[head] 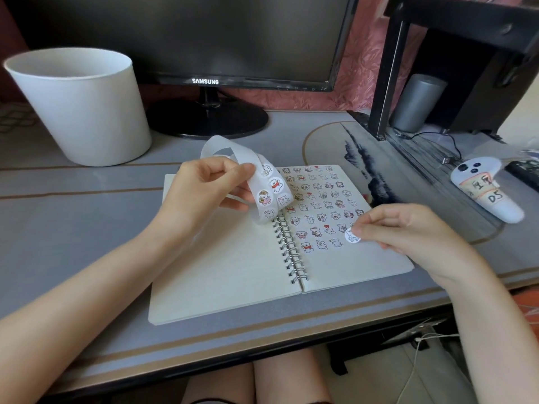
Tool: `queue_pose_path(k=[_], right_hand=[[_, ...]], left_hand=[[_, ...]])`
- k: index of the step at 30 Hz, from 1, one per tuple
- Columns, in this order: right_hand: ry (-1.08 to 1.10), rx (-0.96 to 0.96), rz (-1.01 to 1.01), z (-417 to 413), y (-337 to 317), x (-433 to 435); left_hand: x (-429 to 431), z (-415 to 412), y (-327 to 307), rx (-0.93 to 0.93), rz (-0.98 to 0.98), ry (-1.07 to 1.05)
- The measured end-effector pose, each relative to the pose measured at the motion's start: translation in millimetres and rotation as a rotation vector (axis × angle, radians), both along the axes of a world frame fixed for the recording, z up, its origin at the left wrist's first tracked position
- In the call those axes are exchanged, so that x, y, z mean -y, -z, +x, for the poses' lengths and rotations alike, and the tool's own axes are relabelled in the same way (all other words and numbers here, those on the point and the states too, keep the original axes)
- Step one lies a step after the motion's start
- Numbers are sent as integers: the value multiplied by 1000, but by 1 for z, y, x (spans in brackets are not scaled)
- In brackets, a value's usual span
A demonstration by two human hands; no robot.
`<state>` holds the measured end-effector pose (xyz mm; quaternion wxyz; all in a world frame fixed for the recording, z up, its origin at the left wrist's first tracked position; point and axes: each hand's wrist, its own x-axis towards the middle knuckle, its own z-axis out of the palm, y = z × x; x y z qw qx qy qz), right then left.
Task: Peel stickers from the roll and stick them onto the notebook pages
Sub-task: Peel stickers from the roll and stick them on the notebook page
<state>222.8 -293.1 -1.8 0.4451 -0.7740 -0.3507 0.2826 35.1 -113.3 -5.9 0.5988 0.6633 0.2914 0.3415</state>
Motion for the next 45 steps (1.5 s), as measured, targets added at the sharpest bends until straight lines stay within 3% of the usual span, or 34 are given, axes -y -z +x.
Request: queue_pose_path(k=[45], right_hand=[[34,149,45,-2,18,-4]], left_hand=[[2,-1,-1,-4,31,7]])
